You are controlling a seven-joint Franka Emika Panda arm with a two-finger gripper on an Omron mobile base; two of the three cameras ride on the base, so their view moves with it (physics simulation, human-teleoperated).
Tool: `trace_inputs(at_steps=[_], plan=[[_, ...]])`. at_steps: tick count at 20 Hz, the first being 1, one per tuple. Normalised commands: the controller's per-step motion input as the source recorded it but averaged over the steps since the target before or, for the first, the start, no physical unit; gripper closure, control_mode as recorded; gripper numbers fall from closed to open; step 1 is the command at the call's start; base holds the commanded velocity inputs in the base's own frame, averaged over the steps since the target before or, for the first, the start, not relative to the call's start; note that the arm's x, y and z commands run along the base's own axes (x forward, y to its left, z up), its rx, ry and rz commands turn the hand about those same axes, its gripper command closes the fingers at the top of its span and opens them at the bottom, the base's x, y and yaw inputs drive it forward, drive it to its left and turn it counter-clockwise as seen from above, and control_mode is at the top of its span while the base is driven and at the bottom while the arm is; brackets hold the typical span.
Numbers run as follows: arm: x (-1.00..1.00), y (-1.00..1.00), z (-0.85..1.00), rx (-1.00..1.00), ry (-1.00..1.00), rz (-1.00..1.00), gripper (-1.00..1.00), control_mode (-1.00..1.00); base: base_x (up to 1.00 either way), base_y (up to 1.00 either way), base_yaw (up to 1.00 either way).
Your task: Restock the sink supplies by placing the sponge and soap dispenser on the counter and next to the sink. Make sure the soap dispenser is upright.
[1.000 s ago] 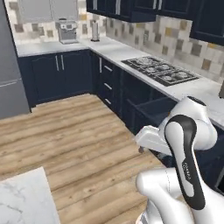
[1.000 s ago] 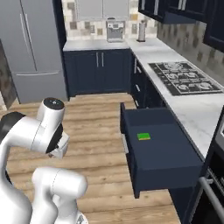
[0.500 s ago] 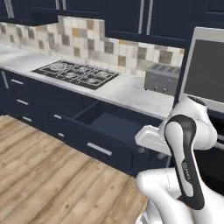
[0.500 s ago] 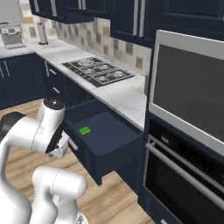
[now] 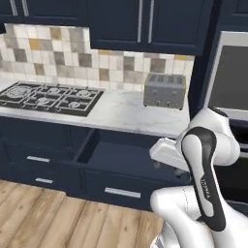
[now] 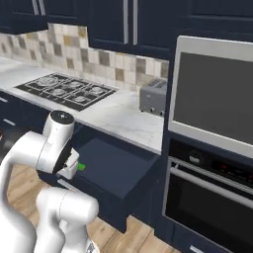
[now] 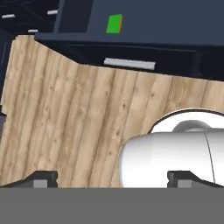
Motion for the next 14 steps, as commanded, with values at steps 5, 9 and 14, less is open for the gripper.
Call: trace_inputs(at_steps=[5,9,14], plan=[[0.00,0.00,0.00,0.00,0.00,0.00,-1.00,1.00,0.39,0.96,-0.45],[0.00,0.00,0.00,0.00,0.00,0.00,-1.00,1.00,0.21,0.90,-0.46],[0.64,-0.04,-0.27,0.00,0.16,-0.24,-1.00,-1.00,0.05,0.09,-0.09]])
